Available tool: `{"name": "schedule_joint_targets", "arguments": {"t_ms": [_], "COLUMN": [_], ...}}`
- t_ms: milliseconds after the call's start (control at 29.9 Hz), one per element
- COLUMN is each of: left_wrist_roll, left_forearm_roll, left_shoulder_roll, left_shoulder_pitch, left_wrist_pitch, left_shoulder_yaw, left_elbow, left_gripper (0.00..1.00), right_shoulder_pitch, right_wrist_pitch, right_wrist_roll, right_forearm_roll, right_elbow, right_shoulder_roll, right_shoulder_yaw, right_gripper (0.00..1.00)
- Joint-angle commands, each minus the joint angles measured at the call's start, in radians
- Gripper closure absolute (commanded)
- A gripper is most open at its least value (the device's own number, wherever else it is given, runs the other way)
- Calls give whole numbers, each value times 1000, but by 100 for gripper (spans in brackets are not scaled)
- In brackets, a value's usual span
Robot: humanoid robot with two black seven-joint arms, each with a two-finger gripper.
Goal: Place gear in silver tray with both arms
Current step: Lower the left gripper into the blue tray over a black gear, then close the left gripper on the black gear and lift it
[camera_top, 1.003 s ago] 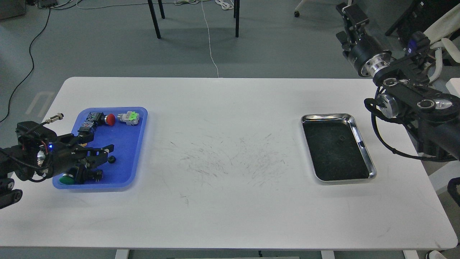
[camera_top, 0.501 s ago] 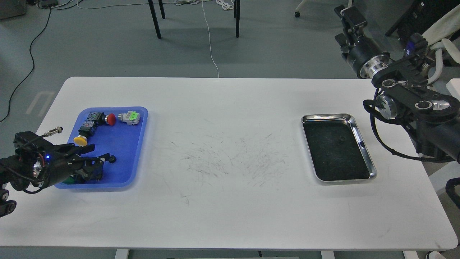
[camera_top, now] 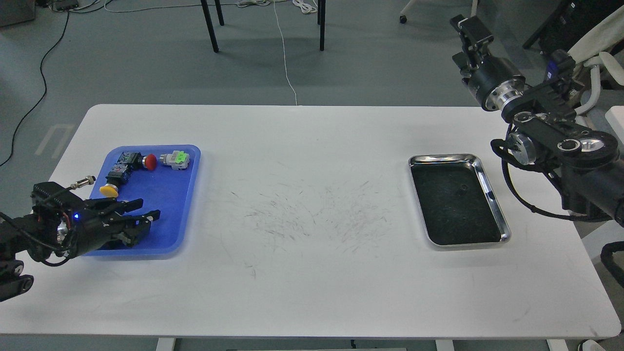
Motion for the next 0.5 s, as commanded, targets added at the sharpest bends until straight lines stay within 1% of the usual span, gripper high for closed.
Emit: {"name": "schedule_joint_targets", "arguments": {"t_ms": [0, 267, 468], "left_wrist_roll": [0, 0, 0], "left_forearm_roll": [-2, -2, -3], "left_shoulder_roll": [-26, -44, -38], "left_shoulder_pitch": [4, 21, 18], "left_wrist_pitch": [0, -1, -3], "left_shoulder_yaw": [0, -7, -4], "left_elbow": [2, 48, 51], "left_gripper": [47, 47, 47], "right_shoulder_pitch": [0, 0, -1], "right_wrist_pitch": [0, 0, 0], "right_wrist_roll": [0, 0, 0], "right_forearm_roll": [0, 1, 0], "right_elbow": [1, 3, 3], "right_shoulder_roll": [0, 0, 0], "right_shoulder_yaw": [-2, -5, -5], "right_gripper": [6, 6, 6]}}
